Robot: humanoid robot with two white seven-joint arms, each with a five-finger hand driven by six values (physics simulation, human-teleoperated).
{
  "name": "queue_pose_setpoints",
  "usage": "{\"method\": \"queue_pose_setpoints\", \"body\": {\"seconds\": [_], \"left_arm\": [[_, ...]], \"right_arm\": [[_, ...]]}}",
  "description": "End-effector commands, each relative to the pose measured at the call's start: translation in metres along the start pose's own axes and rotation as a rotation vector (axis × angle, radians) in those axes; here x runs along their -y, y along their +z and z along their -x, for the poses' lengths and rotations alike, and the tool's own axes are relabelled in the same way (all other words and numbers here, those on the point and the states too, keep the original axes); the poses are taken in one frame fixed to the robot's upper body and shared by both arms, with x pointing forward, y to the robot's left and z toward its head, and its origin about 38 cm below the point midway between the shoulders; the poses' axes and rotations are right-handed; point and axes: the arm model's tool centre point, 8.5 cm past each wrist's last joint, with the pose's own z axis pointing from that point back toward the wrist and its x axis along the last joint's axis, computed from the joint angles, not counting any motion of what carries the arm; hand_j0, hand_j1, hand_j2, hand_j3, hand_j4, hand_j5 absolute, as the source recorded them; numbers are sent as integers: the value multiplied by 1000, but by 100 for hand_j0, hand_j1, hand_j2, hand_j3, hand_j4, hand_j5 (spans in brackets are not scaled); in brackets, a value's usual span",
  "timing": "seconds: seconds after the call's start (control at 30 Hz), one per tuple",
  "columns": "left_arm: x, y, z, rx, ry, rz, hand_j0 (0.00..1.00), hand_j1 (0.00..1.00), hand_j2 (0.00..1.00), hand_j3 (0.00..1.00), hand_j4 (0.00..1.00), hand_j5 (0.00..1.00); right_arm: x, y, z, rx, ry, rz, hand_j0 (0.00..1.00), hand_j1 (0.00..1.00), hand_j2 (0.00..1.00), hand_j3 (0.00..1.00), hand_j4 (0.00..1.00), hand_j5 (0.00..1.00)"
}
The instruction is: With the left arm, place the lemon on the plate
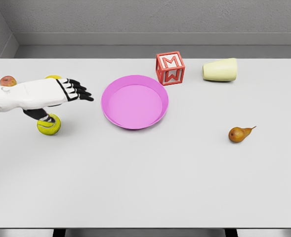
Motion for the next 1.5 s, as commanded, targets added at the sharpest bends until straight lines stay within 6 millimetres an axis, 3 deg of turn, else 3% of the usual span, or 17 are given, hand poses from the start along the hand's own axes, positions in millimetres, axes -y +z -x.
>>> {"method": "queue_pose_setpoints", "body": {"seconds": [0.0, 0.03, 0.3, 0.57, 0.7, 0.9, 1.17, 1.33, 1.47], "left_arm": [[4, 1, 3, -9, 14, 6, 100, 100, 100, 100, 100, 100], [3, 2, 3, -10, 15, 6, 100, 100, 100, 100, 100, 100], [2, -1, 8, -21, 22, -11, 100, 100, 100, 100, 100, 100], [-10, -27, 15, -8, 57, -101, 100, 100, 100, 100, 100, 100], [0, -50, 22, -86, 68, -77, 100, 100, 100, 100, 100, 100], [2, -52, 37, -256, 92, -52, 100, 100, 100, 100, 100, 100], [13, -50, 80, -498, 195, -24, 100, 100, 100, 100, 100, 100], [26, -43, 89, -559, 175, 27, 100, 100, 100, 100, 100, 100], [24, -43, 90, -590, 81, 67, 100, 100, 100, 100, 100, 100]], "right_arm": [[0, 0, 4, -9, -2, -3, 100, 100, 100, 100, 100, 100], [0, -1, 19, -34, -3, -3, 100, 100, 100, 100, 100, 100], [0, -1, 17, -29, -1, -3, 100, 100, 100, 100, 100, 100], [0, -1, 17, -29, -1, -3, 100, 100, 100, 100, 100, 100], [0, -1, 17, -29, -1, -3, 100, 100, 100, 100, 100, 100], [0, -1, 17, -29, -1, -3, 100, 100, 100, 100, 100, 100], [0, -1, 17, -29, -1, -1, 100, 100, 100, 100, 100, 100], [0, -1, 17, -29, -1, -3, 100, 100, 100, 100, 100, 100], [0, -1, 17, -29, -1, -3, 100, 100, 100, 100, 100, 100]]}}
